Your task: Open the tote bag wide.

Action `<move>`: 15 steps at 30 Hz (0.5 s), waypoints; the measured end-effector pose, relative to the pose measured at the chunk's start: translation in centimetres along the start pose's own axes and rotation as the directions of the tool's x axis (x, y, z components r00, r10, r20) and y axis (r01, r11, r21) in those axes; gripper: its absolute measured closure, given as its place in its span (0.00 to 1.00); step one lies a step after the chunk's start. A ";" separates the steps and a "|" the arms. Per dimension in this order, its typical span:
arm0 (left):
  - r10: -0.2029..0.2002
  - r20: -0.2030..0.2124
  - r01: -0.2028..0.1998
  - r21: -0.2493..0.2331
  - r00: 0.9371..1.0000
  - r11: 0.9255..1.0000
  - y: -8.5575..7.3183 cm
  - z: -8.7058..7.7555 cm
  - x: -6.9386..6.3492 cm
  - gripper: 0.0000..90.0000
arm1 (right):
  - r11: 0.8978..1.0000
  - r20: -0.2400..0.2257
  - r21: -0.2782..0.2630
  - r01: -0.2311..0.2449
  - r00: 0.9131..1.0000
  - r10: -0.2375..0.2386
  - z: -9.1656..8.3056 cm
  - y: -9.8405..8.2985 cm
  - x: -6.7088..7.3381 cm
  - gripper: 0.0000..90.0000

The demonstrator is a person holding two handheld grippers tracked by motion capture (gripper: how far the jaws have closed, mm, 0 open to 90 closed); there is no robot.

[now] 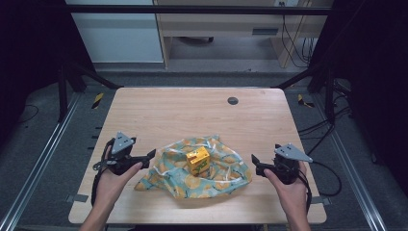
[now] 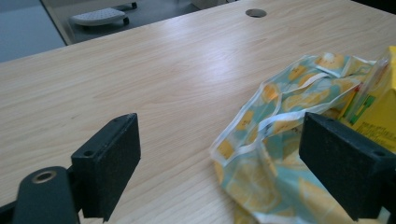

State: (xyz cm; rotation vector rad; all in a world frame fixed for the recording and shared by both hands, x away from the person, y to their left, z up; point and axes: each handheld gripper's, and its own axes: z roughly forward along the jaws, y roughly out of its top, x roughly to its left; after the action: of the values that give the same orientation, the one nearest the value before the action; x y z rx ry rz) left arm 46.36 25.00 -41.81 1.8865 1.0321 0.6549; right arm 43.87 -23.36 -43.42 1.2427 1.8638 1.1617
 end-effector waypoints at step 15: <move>-0.019 -0.095 0.022 0.031 0.995 0.999 -4.9 -2.4 3.4 0.08 | 0.991 0.094 0.107 -0.076 0.993 0.066 1.2 -3.6 -3.5 0.08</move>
State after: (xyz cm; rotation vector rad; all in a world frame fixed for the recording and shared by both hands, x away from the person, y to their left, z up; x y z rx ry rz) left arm 44.38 30.37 -44.77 1.8853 1.1264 0.7255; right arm 44.77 -26.88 -47.17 1.4095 1.8511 1.0326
